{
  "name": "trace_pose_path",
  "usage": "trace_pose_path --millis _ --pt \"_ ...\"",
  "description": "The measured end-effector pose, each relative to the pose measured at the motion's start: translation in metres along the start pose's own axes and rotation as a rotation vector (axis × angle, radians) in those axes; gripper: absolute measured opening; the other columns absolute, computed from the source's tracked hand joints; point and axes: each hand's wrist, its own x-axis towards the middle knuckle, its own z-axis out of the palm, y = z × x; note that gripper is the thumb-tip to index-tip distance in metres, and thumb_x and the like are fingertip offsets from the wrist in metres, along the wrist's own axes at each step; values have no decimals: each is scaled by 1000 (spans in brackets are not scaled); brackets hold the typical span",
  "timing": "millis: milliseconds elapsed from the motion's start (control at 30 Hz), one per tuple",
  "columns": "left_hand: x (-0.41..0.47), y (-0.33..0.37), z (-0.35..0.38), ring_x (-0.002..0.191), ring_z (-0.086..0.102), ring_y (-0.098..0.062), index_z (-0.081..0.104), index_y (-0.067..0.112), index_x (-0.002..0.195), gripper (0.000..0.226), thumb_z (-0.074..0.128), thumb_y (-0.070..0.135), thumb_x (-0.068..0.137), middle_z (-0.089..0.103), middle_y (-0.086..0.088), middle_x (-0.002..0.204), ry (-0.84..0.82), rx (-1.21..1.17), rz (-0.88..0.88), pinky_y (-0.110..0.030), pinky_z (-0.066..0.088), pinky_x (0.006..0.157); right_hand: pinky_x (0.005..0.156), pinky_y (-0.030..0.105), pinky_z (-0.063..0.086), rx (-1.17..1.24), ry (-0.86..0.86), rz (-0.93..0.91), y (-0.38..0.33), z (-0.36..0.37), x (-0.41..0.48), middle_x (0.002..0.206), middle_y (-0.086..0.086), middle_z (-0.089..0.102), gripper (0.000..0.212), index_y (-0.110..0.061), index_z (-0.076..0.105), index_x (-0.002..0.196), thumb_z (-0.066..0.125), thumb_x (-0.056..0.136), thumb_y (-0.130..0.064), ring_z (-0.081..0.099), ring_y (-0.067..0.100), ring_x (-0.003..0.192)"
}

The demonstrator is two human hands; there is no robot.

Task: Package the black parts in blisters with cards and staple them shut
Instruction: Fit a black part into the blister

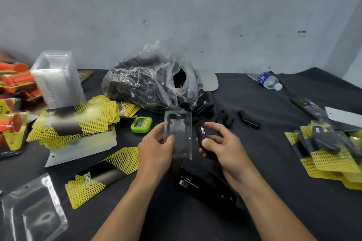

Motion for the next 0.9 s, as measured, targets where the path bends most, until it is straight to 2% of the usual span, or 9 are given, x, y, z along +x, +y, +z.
trace_pose_path --millis 67,167,233,333,400,533,667,800,900 --pt "0 1 0 90 68 8 75 34 120 29 70 24 93 74 27 93 23 17 5 -24 57 87 61 25 54 66 -39 96 -1 0 -2 93 10 73 45 -24 68 121 59 93 11 65 17 70" --pt "3 -2 1 82 62 17 80 30 111 21 70 28 93 66 34 77 87 48 5 -21 51 81 57 24 46 56 -97 152 -12 -4 -8 85 4 67 41 -18 66 126 66 91 3 57 15 65" --pt "5 -3 2 76 64 13 81 30 106 18 70 29 92 67 31 70 111 56 -2 -19 50 75 59 21 45 -179 -245 55 -28 -10 -16 79 -7 66 50 -21 68 120 84 74 -11 57 10 66" --pt "4 -5 2 75 64 14 82 32 101 14 71 32 92 66 36 65 112 51 -17 -14 48 67 69 23 56 -774 -470 -33 -48 -8 -32 85 -13 75 48 -33 74 99 90 54 -31 70 4 77" --pt "3 -4 2 73 66 12 82 34 97 12 70 33 92 69 33 69 92 7 -30 -17 51 68 64 22 56 -1000 -418 -81 -51 -3 -37 75 -15 73 33 -36 74 87 86 56 -37 68 1 69" --pt "2 -3 1 75 76 -15 79 32 90 16 67 26 98 78 4 80 -24 -275 -194 -36 61 60 50 23 43 -1019 -194 -152 -52 -12 -31 53 -6 57 17 -29 70 68 76 56 -38 51 7 51" --pt "5 3 -4 70 74 -19 77 16 101 16 64 8 95 79 -11 87 -140 -461 -350 -28 57 53 56 30 48 -1031 215 -217 -50 -23 -25 61 -7 65 20 -32 72 74 76 56 -41 61 12 63" --pt "10 6 -11 83 78 -28 73 11 110 22 60 1 94 78 -18 97 -169 -540 -407 -30 59 54 62 34 37 -1321 365 -162 -38 -14 -20 65 -10 58 22 -25 64 79 78 72 -41 47 25 65" --pt "10 6 -13 83 79 -28 69 15 116 28 58 3 94 80 -13 94 -197 -526 -395 -30 58 50 74 31 40 -1040 418 -261 -36 -16 -23 87 -11 63 35 -31 66 110 77 77 -32 56 23 85"
